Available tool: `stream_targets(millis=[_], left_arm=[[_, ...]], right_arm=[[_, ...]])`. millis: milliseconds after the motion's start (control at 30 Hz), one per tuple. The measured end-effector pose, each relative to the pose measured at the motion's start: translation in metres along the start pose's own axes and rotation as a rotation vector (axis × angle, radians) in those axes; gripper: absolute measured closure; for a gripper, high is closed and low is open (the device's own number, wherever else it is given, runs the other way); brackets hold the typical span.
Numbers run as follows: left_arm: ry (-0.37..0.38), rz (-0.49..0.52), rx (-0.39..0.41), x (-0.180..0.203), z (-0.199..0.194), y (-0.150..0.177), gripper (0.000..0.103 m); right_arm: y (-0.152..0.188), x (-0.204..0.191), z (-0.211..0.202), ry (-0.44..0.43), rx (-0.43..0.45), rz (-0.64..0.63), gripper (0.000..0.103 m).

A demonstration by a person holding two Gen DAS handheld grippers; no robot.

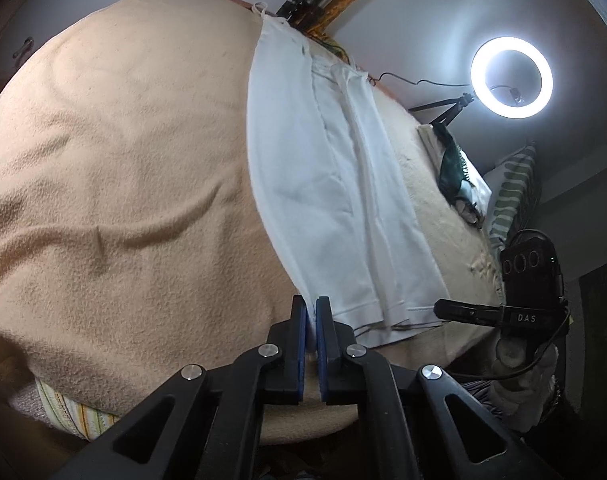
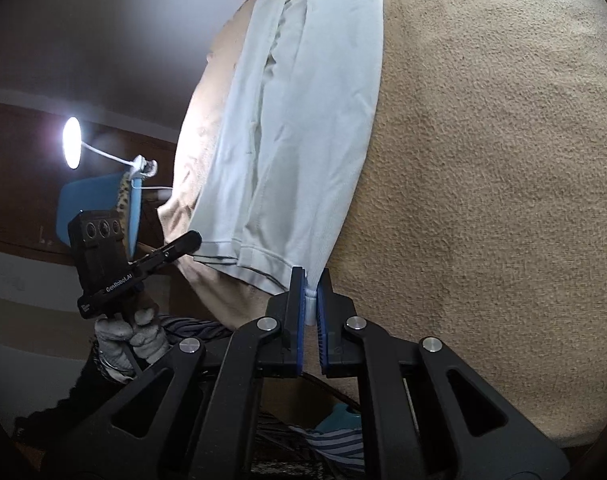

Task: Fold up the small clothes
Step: 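Grasp the hem with the left tool while the right tool grasps it, fold toward the straps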

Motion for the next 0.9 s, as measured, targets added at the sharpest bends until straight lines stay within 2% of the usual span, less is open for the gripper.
stream_targets(millis=[367,567,900], left_arm=[[0.039,0.017,0.066,0.022,-0.012,-0.046,0.102],[0.033,0.007,0.087,0.018,-0.004,-0.075,0.102],[-0.009,-0.043,0.087,-0.002,0.024,-0.118,0.102]], right_arm=[[-0.035,-0.020,-0.025,-0.065,0.089,0.016,0.097],[-0.064,-0.018,-0.030,-0.061,0.126,0.025,0.097],[-0.114,-0.003,-0.015,-0.019,0.133,0.062,0.097]])
Point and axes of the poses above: each gripper's, at about its wrist camera, not at the fingertips, and z roughly the way its jaws point, x to its right, y to its underside, the point moved 5 cm from there along z, roughly the way its jaws point, and after that the axes turned 5 degrees about y, right-handed, at the moved point
